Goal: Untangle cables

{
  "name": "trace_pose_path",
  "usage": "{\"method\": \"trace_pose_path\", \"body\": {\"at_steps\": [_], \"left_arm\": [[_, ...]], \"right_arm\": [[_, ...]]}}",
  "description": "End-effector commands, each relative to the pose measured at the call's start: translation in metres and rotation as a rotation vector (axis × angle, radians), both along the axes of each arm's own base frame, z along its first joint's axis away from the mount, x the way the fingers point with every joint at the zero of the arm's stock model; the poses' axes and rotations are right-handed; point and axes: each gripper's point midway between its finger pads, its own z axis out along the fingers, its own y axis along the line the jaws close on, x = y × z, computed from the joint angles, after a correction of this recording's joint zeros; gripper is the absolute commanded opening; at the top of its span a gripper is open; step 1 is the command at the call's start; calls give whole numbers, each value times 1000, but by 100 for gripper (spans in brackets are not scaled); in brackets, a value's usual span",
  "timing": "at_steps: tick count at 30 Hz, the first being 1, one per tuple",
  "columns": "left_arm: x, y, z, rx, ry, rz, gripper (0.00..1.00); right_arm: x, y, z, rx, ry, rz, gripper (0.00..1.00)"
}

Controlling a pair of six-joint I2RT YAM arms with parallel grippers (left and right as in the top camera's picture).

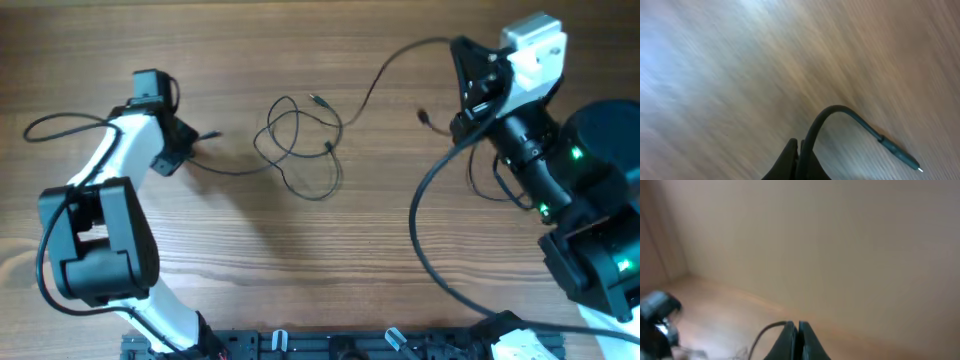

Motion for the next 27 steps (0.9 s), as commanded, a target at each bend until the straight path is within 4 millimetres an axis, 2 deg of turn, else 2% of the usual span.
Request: {"method": "trace_pose_path", "body": {"at_steps": [1,3,9,11,12,16,18,21,25,27], "left_arm": [[-17,33,-6,16,37,128,4],[-21,42,-6,15,42,153,4],[-44,64,-15,-13,61,337,6],[-50,67,-20,-29,60,390,9],[-49,66,-21,-41,54,390,9],[-40,53,-23,-109,27,369,10],[-37,51,-22,-108,21,360,12],[-35,46,-22,-108,18,347,14],[-33,46,-22,-107,14,344,15],[-33,46,-22,-107,14,344,15]], "right_arm": [[17,-20,-46,-3,193,-99,4],[23,-27,-77,-27,311,-133,4],[46,-67,-179,-27,696,-310,4],[52,-67,-209,-31,799,-308,4],[54,-61,-219,-23,836,-281,4],[53,-15,-257,93,1013,-54,4],[51,7,-274,159,1104,51,8],[49,31,-309,171,1217,125,11],[49,61,-342,128,1266,187,14],[50,85,-349,130,1254,259,23]]}}
